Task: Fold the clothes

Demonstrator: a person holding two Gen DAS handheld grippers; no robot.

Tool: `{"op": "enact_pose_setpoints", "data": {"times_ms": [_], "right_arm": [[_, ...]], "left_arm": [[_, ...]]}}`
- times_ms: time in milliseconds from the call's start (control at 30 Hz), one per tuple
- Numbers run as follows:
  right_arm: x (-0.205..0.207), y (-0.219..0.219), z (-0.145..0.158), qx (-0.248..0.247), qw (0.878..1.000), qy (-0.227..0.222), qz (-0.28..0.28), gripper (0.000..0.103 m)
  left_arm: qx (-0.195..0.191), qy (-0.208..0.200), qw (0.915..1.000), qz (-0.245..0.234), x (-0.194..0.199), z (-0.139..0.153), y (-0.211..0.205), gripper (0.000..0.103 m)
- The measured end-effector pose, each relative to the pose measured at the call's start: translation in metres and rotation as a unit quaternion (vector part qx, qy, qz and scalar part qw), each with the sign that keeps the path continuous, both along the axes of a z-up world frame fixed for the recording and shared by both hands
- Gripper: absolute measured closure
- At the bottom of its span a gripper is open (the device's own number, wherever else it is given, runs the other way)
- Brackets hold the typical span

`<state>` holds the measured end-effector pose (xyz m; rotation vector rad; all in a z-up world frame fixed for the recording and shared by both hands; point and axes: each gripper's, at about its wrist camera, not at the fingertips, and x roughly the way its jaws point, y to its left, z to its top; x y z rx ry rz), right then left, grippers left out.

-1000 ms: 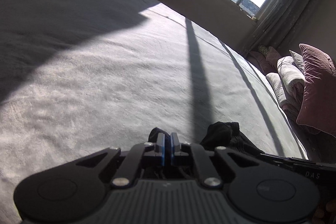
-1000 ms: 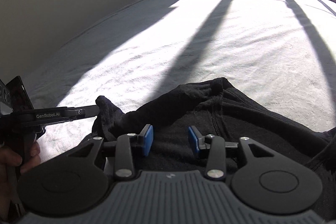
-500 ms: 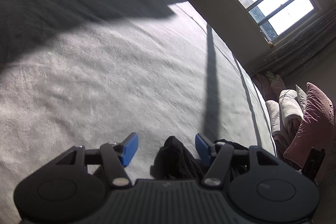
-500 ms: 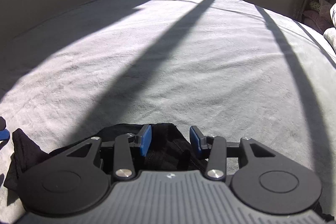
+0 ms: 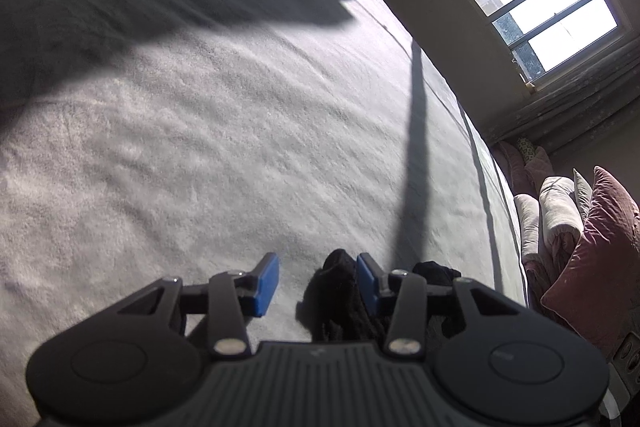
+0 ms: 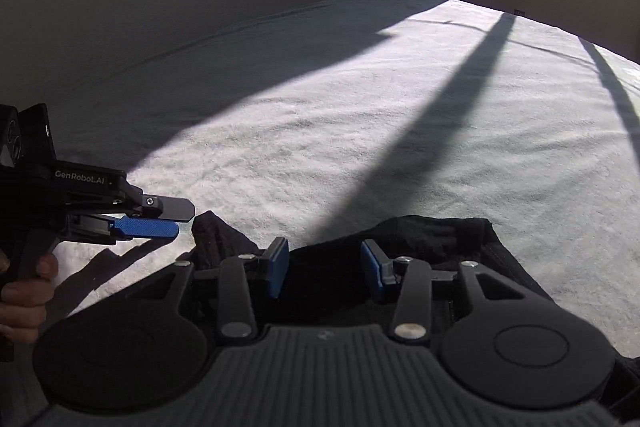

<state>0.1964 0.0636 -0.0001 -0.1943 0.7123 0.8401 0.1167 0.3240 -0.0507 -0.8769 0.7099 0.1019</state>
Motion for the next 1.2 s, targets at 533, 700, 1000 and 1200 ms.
{"op": "enact_pose_setpoints", "data": {"times_ms": [533,700,1000,1200], "right_arm": [[-0.01,0.086,-0.03,-0.061,0.996,-0.02,0.064,0.098],[-0.001,0.059,-0.007,-0.021,0.999,-0.008,0.036,0.098],[-0.02,0.024,0.022,-0.028,0.998,-0.033,0.034,0.098],[-0.027,0.011,0.022,-0.038,0.998,-0.045,0.028,0.098]], "left_arm": [[-0.077,-0.014,0.9969,-0.011,-0.003,-0.004,0.013,0.062],[-0.16,-0.025,0.9858,-0.044,0.002,-0.014,0.009,0.062],[-0.301,-0.02,0.9524,-0.042,0.003,-0.041,-0.003,0.043],[-0.303,0.005,0.9521,-0.043,-0.003,-0.043,-0.006,0.041]]}}
